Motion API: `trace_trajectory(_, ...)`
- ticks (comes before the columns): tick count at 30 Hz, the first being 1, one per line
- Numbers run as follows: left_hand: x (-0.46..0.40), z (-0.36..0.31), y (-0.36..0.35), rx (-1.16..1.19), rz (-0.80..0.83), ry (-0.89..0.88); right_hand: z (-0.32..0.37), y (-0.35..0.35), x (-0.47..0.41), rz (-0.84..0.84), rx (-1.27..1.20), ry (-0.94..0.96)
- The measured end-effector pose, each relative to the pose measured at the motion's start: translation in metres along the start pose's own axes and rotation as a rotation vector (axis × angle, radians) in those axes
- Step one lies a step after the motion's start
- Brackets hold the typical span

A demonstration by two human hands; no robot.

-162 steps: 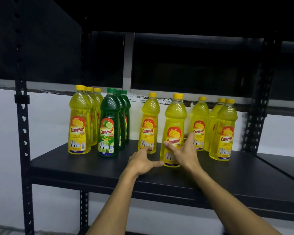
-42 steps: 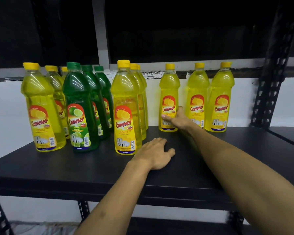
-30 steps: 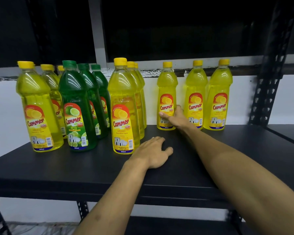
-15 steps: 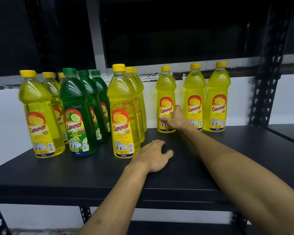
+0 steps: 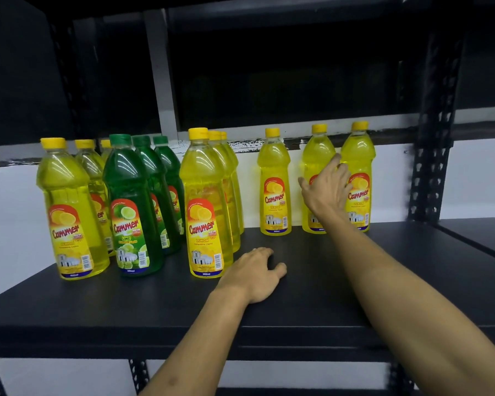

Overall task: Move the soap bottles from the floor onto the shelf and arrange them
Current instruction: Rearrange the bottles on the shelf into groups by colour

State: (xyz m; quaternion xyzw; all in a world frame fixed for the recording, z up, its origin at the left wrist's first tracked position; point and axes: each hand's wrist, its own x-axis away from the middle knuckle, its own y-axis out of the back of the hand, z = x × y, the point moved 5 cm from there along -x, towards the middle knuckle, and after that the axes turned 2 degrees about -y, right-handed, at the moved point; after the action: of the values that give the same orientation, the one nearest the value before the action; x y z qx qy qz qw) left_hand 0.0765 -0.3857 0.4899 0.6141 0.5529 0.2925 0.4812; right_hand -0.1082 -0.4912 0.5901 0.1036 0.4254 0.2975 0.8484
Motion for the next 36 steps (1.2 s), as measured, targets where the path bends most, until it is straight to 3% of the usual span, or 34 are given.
trace_trajectory(15,0.0,-0.001,0.002,-0.005,-0.014,0.012,-0.01,-0.009,0.029,0.009,-0.033,0.108)
trace_trajectory(25,0.003,0.0,0.003,-0.012,-0.009,-0.004,-0.001,0.019,0.057,0.065,-0.18,0.028)
trace_trajectory(32,0.003,0.002,0.0,0.021,-0.026,0.001,-0.015,-0.001,0.062,0.394,-0.569,-0.161)
trace_trajectory(36,0.002,0.003,0.0,0.021,-0.031,-0.001,-0.003,-0.007,0.062,0.655,-0.714,-0.083)
